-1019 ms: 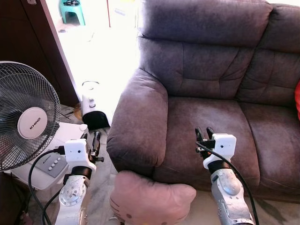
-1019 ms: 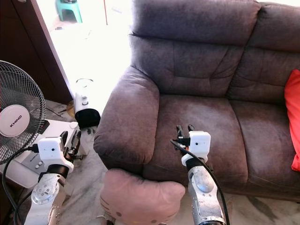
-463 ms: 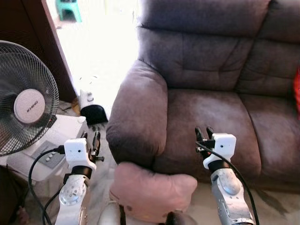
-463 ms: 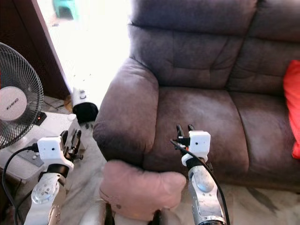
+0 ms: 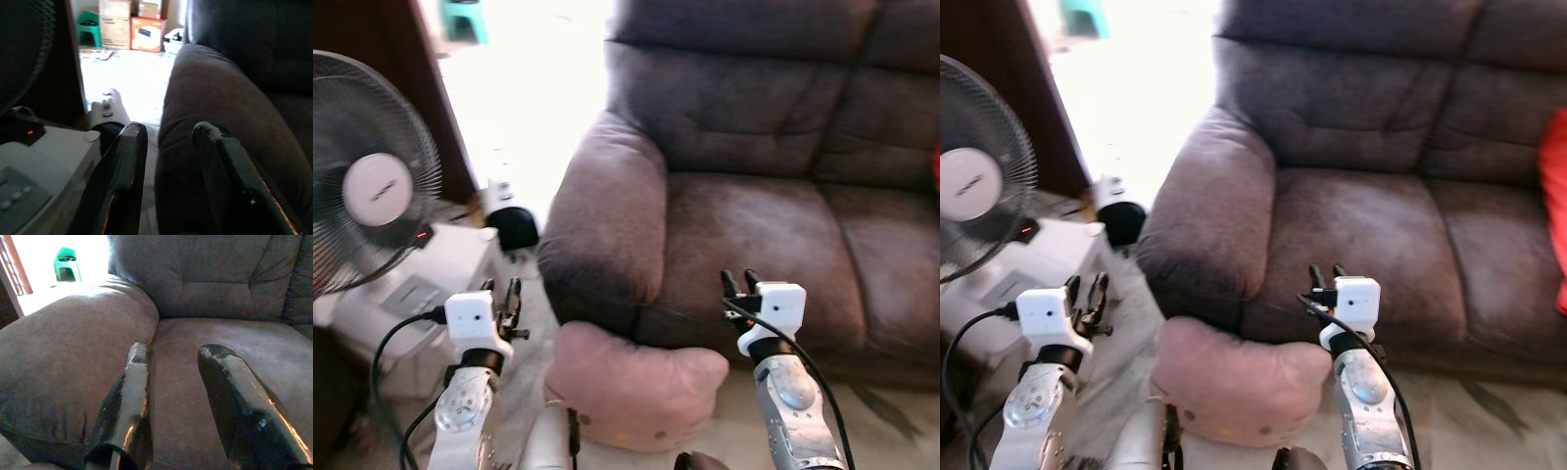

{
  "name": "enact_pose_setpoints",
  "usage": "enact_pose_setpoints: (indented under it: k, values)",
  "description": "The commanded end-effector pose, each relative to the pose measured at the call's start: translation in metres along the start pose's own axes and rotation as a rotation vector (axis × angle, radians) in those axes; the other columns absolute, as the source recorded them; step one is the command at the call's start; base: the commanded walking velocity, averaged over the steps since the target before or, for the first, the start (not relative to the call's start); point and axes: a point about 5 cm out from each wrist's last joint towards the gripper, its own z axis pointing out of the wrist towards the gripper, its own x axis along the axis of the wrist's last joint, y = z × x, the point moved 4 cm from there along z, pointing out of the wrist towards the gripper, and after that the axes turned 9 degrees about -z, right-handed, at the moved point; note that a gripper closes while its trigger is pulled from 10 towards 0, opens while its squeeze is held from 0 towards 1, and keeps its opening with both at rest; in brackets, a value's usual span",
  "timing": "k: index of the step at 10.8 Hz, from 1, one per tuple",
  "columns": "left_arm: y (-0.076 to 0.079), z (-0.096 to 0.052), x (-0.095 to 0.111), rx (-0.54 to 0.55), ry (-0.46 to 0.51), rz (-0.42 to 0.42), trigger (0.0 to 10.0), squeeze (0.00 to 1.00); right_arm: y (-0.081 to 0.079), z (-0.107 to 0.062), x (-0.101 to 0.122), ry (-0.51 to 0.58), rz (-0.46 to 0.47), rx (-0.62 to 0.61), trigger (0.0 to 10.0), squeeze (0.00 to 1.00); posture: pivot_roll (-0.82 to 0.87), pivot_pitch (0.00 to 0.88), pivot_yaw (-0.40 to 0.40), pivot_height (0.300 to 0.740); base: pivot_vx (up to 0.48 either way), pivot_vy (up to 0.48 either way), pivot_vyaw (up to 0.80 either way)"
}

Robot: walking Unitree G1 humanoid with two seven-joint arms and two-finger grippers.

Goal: Move the pillow to the sofa from floor

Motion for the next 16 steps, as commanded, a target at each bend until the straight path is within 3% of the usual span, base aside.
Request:
enact_pose_setpoints:
  k: [1, 11, 13, 16]
  values:
    - [0.001, 0.000, 0.002, -0.004, 0.001, -0.001, 10.0, 0.00, 0.001, -0.001, 0.000, -0.003, 0.000, -0.006, 10.0, 0.00, 0.10, 0.139, -0.054, 0.648, 0.000, 0.000, 0.00]
    - [0.003, 0.000, -0.002, -0.017, -0.017, -0.006, 10.0, 0.00, -0.001, 0.001, -0.004, -0.018, 0.004, 0.004, 10.0, 0.00, 0.10, 0.138, -0.054, 0.648, 0.000, 0.000, 0.00]
    - [0.004, 0.003, 0.008, -0.021, 0.028, 0.010, 10.0, 0.00, 0.000, 0.004, 0.001, -0.001, 0.007, 0.002, 10.0, 0.00, 0.10, 0.134, -0.054, 0.618, 0.000, 0.000, 0.00]
    - [0.004, 0.003, 0.007, -0.026, 0.026, 0.015, 10.0, 0.00, 0.001, 0.004, 0.003, 0.018, 0.005, -0.003, 10.0, 0.00, 0.10, 0.126, -0.051, 0.579, 0.000, 0.000, 0.00]
